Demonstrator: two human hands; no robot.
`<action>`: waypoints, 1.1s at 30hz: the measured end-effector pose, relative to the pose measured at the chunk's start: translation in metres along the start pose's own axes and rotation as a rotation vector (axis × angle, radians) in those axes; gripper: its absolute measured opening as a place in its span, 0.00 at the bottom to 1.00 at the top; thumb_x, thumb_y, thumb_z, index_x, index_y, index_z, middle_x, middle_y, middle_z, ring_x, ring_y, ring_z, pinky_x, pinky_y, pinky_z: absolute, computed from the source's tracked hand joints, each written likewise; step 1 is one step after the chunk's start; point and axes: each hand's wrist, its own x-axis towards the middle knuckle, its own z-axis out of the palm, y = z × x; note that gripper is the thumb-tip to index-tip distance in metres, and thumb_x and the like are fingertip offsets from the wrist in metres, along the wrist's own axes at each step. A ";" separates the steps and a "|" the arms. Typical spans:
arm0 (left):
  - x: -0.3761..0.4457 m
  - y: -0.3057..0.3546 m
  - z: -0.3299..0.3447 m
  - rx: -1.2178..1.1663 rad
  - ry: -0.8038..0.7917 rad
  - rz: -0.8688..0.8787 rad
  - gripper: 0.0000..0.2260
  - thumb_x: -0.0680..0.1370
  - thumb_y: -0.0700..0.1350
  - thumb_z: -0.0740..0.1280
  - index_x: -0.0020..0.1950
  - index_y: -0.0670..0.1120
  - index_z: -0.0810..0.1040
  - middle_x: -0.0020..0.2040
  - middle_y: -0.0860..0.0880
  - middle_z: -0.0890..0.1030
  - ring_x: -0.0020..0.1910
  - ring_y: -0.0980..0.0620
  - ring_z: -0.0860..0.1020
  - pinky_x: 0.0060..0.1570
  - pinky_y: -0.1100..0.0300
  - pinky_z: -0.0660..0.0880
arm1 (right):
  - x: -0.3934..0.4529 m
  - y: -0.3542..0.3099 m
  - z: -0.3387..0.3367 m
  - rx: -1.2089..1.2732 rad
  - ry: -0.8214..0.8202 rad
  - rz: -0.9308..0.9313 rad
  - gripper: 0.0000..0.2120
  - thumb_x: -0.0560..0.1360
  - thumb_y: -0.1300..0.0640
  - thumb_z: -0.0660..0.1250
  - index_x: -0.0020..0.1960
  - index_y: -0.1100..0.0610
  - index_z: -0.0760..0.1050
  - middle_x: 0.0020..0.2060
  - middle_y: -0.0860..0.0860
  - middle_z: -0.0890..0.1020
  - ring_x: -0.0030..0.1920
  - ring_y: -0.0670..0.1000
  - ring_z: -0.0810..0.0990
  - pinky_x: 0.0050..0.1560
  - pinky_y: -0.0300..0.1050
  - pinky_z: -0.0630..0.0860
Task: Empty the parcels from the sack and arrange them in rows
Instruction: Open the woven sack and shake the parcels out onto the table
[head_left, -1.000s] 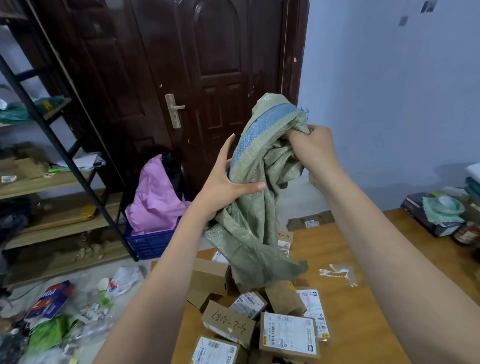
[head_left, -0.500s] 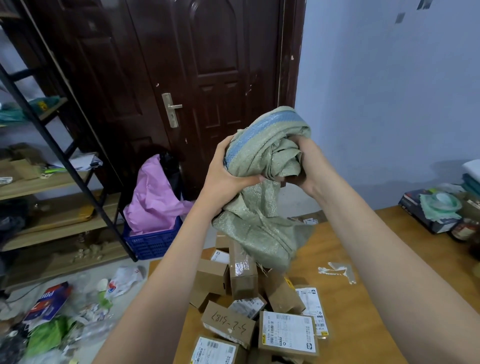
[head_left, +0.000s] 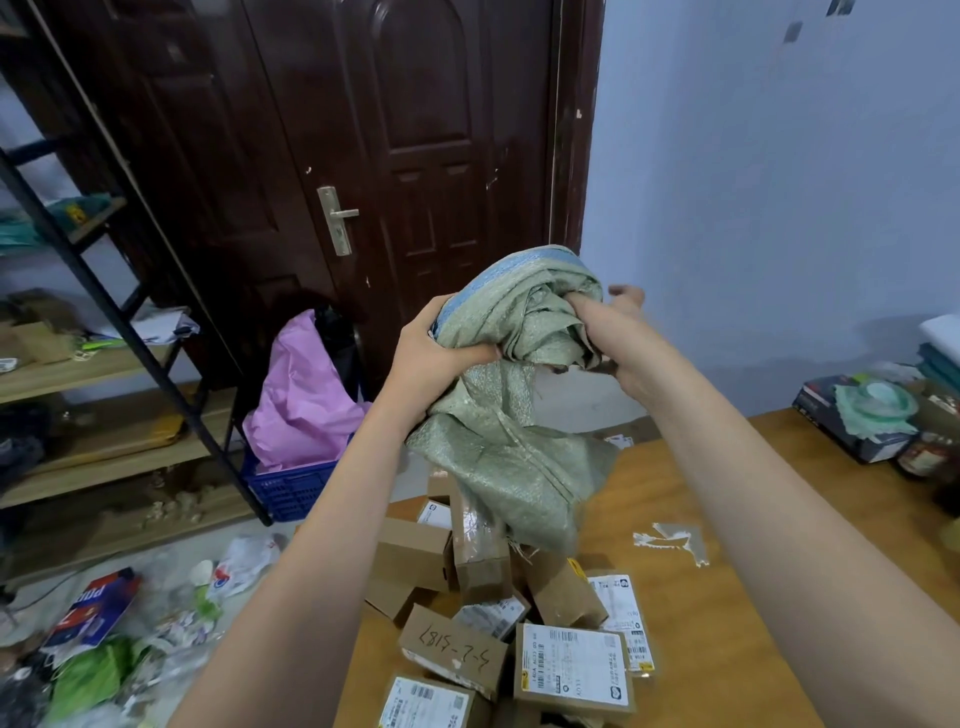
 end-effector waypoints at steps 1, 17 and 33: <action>0.000 -0.001 0.000 0.000 -0.001 -0.007 0.28 0.64 0.38 0.81 0.61 0.49 0.78 0.50 0.53 0.84 0.46 0.61 0.82 0.41 0.72 0.75 | -0.001 -0.002 -0.001 -0.082 0.032 -0.066 0.35 0.75 0.47 0.67 0.73 0.51 0.51 0.59 0.53 0.76 0.53 0.52 0.79 0.44 0.45 0.77; 0.000 -0.004 -0.001 -0.058 -0.001 -0.138 0.27 0.65 0.38 0.79 0.62 0.50 0.78 0.50 0.52 0.84 0.42 0.62 0.83 0.36 0.72 0.75 | -0.038 0.003 0.028 -1.293 -0.289 -0.617 0.71 0.55 0.30 0.77 0.71 0.36 0.22 0.75 0.61 0.28 0.73 0.65 0.27 0.72 0.72 0.37; -0.003 -0.015 -0.009 -0.302 -0.230 -0.455 0.27 0.70 0.53 0.77 0.66 0.48 0.74 0.56 0.45 0.84 0.53 0.46 0.84 0.53 0.48 0.81 | -0.001 0.032 0.041 -1.245 -0.016 -0.651 0.48 0.60 0.40 0.76 0.73 0.41 0.54 0.60 0.54 0.72 0.59 0.59 0.73 0.62 0.57 0.66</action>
